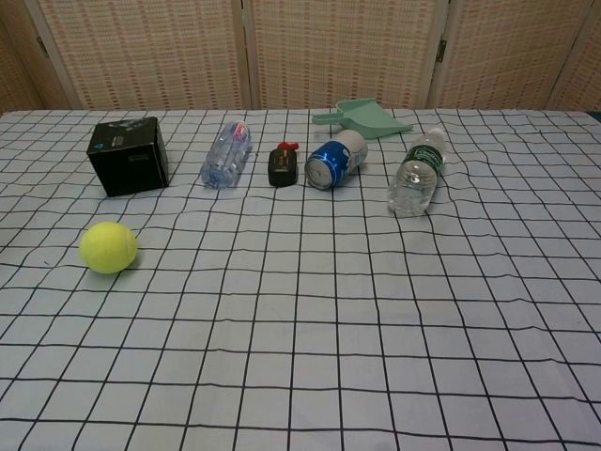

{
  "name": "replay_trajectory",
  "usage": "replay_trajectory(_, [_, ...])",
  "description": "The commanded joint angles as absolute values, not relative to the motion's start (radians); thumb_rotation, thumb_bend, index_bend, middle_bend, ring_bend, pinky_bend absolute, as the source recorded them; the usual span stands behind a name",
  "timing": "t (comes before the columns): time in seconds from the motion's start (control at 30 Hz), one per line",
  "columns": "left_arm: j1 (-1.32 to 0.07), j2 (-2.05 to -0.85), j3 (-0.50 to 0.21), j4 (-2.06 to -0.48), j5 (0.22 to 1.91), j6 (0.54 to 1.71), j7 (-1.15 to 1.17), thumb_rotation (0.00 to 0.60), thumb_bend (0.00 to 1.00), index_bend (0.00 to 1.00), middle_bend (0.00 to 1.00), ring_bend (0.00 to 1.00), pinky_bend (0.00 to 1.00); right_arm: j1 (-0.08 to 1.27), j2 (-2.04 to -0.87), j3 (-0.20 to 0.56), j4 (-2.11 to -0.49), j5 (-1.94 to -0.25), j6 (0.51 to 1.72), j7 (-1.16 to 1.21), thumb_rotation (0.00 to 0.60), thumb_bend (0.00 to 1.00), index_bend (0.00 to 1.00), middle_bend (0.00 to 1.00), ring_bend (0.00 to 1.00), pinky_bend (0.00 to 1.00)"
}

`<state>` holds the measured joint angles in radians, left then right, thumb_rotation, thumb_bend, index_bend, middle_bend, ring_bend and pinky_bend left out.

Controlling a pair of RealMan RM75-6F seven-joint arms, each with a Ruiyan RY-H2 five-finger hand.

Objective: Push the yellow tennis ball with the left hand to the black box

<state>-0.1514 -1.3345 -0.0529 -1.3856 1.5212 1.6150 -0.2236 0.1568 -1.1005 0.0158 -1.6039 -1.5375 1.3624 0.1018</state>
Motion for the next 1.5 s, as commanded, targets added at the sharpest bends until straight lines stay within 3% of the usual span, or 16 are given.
replay_trajectory(0.03, [-0.149, -1.331, -0.051, -1.391, 1.525, 1.609, -0.220, 0.600, 0.39, 0.04, 0.02, 0.02, 0.28, 0.157, -1.101, 0.016, -1.602, -1.537, 1.361, 0.103, 0.600, 0.21, 0.04, 0.00, 0.00, 0.17])
replay_trajectory(0.33, [-0.150, -1.318, -0.051, -1.411, 1.518, 1.568, -0.234, 0.600, 0.39, 0.04, 0.02, 0.03, 0.29, 0.160, -1.101, 0.021, -1.600, -1.525, 1.354, 0.104, 0.600, 0.21, 0.04, 0.00, 0.00, 0.17])
replay_trajectory(0.43, [-0.147, -1.312, -0.047, -1.429, 1.513, 1.554, -0.223, 0.600, 0.42, 0.07, 0.04, 0.12, 0.38, 0.160, -1.101, 0.020, -1.600, -1.520, 1.348, 0.100, 0.600, 0.21, 0.04, 0.00, 0.00, 0.17])
replay_trajectory(0.57, [-0.145, -1.291, -0.035, -1.498, 1.485, 1.505, -0.191, 0.600, 0.61, 0.18, 0.20, 0.25, 0.61, 0.160, -1.098, 0.017, -1.605, -1.531, 1.353, 0.108, 0.600, 0.21, 0.04, 0.00, 0.00, 0.17])
replay_trajectory(0.63, [-0.150, -1.293, -0.034, -1.514, 1.476, 1.486, -0.132, 0.600, 0.72, 0.31, 0.36, 0.39, 0.72, 0.160, -1.094, 0.018, -1.609, -1.532, 1.355, 0.114, 0.600, 0.21, 0.04, 0.00, 0.00, 0.17])
replay_trajectory(0.73, [-0.160, -1.319, -0.027, -1.512, 1.465, 1.457, -0.012, 0.600, 0.79, 0.47, 0.55, 0.53, 0.81, 0.159, -1.091, 0.021, -1.610, -1.531, 1.360, 0.124, 0.600, 0.21, 0.04, 0.00, 0.00, 0.17])
replay_trajectory(0.83, [-0.179, -1.336, -0.004, -1.515, 1.467, 1.400, 0.085, 0.600, 0.81, 0.55, 0.63, 0.60, 0.87, 0.159, -1.089, 0.021, -1.610, -1.531, 1.360, 0.128, 0.600, 0.21, 0.04, 0.00, 0.00, 0.17])
replay_trajectory(1.07, [-0.225, -1.358, 0.033, -1.570, 1.413, 1.246, 0.292, 0.600, 0.81, 0.58, 0.66, 0.63, 0.89, 0.161, -1.087, 0.022, -1.609, -1.527, 1.353, 0.131, 0.600, 0.21, 0.04, 0.00, 0.00, 0.17])
replay_trajectory(1.5, [-0.233, -1.489, -0.018, -1.678, 1.290, 1.272, 0.548, 0.600, 0.81, 0.57, 0.66, 0.63, 0.90, 0.162, -1.086, 0.022, -1.607, -1.526, 1.351, 0.134, 0.600, 0.21, 0.04, 0.00, 0.00, 0.17])
